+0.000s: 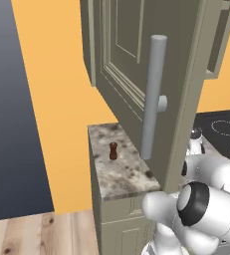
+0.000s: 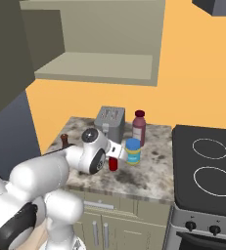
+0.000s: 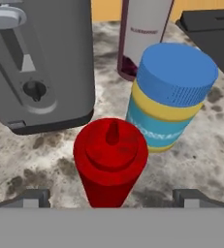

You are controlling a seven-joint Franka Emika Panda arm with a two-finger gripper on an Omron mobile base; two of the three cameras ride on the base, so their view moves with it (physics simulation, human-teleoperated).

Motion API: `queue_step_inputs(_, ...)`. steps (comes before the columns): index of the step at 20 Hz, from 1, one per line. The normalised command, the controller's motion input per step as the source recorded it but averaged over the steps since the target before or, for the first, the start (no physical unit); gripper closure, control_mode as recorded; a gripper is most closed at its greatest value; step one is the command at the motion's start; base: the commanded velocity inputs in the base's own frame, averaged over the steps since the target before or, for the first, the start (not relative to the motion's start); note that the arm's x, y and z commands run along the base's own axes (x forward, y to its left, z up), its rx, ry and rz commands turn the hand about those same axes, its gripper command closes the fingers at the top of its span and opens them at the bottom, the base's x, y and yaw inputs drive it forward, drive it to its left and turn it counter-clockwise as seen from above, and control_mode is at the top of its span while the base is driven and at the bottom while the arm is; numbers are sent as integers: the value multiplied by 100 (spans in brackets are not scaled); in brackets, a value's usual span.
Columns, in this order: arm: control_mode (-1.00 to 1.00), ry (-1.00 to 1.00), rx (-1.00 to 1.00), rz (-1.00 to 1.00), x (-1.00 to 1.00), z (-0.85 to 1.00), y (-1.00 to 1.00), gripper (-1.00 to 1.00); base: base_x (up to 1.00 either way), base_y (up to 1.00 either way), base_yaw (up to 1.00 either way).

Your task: There are various items on the counter. Only move the condiments/shakers into the cabinet.

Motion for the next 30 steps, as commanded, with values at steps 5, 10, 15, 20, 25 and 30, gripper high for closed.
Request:
queue_step_inputs(5,-100,0,0,0,21,-8,0,-100,0,0,0)
queue_step_inputs(10,-100,0,0,0,12,-8,0,-100,0,0,0)
queue_step_inputs(15,-100,0,0,0,1,-2,0,100,0,0,0)
queue_step_inputs(20,-100,-3,0,0,-1,3,0,100,0,0,0)
queue_step_inputs(25,-100,-23,0,0,-42,89,20,100,0,0,0)
queue_step_inputs(30,-100,-10,1,0,-69,100,32,100,0,0,0)
